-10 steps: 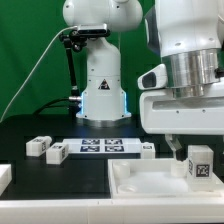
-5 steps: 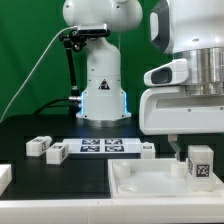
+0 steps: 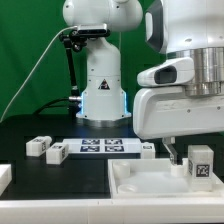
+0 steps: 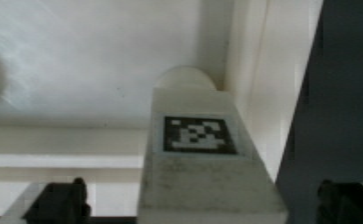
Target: Assemble one leg
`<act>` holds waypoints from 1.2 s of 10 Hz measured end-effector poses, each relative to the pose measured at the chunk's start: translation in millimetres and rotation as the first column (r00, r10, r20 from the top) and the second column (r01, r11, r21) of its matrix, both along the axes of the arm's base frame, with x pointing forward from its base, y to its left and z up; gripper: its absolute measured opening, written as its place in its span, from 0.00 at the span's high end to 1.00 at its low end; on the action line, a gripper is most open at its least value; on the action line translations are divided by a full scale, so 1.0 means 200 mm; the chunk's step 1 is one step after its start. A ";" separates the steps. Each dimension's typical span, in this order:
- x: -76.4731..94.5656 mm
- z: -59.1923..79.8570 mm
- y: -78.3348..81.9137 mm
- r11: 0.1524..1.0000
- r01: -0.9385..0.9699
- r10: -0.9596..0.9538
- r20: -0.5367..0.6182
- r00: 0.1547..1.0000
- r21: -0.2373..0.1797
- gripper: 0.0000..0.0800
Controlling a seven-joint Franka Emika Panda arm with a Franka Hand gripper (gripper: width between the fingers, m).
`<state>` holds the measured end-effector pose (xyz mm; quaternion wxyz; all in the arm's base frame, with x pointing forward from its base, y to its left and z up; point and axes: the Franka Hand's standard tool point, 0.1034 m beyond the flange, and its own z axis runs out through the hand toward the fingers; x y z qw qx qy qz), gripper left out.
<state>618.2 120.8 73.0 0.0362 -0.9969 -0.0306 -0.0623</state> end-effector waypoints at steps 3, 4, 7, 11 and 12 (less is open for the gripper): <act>0.00 0.00 0.00 1.000 0.019 -0.019 -0.001 1.000 0.002 0.64; 0.00 0.00 -0.01 0.999 0.041 -0.041 -0.002 0.999 0.004 0.64; -0.01 0.00 -0.02 0.957 0.289 -0.289 -0.021 0.957 0.027 0.63; -0.01 -0.01 -0.03 0.675 0.735 -0.730 -0.084 0.679 0.073 0.64; -0.01 -0.01 -0.03 0.615 0.785 -0.779 -0.094 0.620 0.077 0.63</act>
Offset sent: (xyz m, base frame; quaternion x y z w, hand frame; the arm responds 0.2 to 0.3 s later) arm 0.0000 0.0000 0.0000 0.0000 0.0000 0.0799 0.9968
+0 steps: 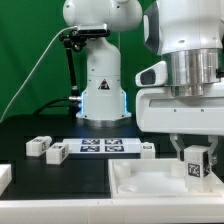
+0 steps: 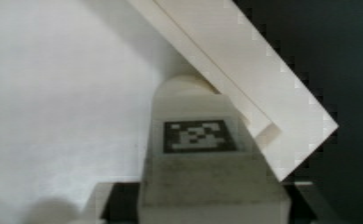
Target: Assemble one leg
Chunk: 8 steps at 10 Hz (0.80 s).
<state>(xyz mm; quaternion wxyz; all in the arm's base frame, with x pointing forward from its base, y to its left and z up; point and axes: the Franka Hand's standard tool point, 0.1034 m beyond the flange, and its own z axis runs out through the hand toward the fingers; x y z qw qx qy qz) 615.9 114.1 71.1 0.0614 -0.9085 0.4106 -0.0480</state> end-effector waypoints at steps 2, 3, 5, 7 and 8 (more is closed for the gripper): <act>0.00 0.00 0.00 0.986 0.164 -0.164 -0.014 0.986 0.026 0.63; 0.00 0.00 0.00 0.964 0.261 -0.260 -0.027 0.965 0.044 0.63; -0.01 0.00 0.01 0.897 0.437 -0.434 -0.058 0.899 0.073 0.63; -0.01 0.00 0.03 0.758 0.645 -0.637 -0.104 0.764 0.092 0.63; -0.01 0.00 0.02 0.726 0.681 -0.671 -0.117 0.732 0.100 0.63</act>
Offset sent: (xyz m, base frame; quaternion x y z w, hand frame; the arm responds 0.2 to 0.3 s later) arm 0.0004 0.0020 0.0006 -0.0004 0.0010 0.2579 0.9662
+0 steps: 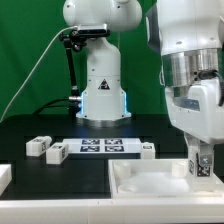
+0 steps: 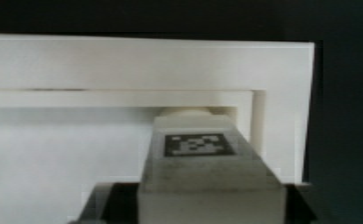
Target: Assemble one leg
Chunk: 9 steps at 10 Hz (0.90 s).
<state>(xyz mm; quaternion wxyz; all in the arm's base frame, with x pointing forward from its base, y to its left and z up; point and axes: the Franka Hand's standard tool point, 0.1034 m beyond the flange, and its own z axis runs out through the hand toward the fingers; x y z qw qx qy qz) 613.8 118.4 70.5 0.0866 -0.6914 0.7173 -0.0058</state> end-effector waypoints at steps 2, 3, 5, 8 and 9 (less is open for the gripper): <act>0.00 0.00 0.00 1.000 0.013 -0.013 -0.001 1.000 0.009 0.63; 0.00 0.00 0.00 0.998 -0.061 0.061 0.008 0.998 -0.003 0.63; 0.01 0.00 -0.01 0.986 -0.169 0.169 0.021 0.985 -0.016 0.24; 0.00 0.00 0.01 0.829 -0.552 0.556 0.029 0.831 -0.091 0.19; 0.00 0.00 0.02 0.758 -0.642 0.649 0.027 0.760 -0.114 0.19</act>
Offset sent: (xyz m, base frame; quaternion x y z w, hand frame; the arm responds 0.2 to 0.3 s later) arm 0.0077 -0.0054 -0.0006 -0.0087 -0.0019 -0.2104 0.9776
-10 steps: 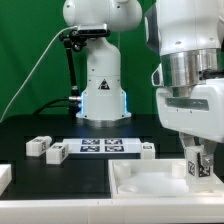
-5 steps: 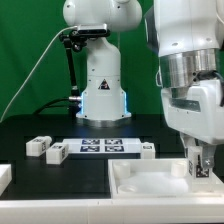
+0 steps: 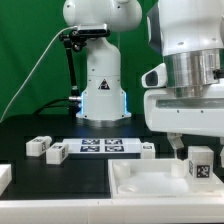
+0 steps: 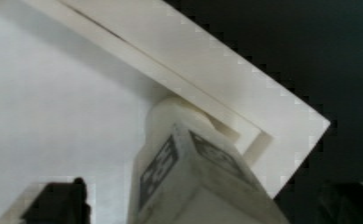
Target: Assemble one leg
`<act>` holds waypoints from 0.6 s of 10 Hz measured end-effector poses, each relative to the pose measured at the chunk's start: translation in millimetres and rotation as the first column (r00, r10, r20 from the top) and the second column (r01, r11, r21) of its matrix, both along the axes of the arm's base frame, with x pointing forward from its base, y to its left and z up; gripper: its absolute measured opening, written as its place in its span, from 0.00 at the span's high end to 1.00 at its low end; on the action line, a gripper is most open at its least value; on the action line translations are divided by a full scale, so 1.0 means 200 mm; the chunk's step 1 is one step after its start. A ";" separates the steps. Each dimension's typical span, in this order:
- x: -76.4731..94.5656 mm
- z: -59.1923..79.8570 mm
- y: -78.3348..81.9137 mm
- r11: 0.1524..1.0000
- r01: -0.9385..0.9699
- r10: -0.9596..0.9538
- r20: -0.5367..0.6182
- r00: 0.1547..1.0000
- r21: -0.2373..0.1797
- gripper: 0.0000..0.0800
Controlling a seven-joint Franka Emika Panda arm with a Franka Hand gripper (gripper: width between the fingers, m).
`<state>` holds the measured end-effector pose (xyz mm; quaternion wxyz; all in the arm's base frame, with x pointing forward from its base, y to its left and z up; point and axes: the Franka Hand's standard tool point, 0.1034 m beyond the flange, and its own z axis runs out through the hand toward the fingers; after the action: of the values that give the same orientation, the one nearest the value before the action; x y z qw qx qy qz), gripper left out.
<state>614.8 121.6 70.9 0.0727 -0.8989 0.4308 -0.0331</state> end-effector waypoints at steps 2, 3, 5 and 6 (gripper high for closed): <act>0.00 0.01 0.01 0.968 -0.244 0.245 0.003 0.970 -0.051 0.19; 0.02 0.01 0.00 0.926 -0.371 0.372 0.009 0.928 -0.071 0.19; 0.02 0.00 0.01 0.837 -0.535 0.539 0.003 0.842 -0.115 0.19; 0.02 0.00 0.03 0.787 -0.600 0.607 -0.001 0.795 -0.143 0.19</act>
Offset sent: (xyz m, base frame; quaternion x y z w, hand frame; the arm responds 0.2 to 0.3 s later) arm 0.0082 0.0064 -0.0049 0.0112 -0.0289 -0.2335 0.9719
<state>618.7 127.4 71.6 0.0280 -0.9912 0.1161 -0.0576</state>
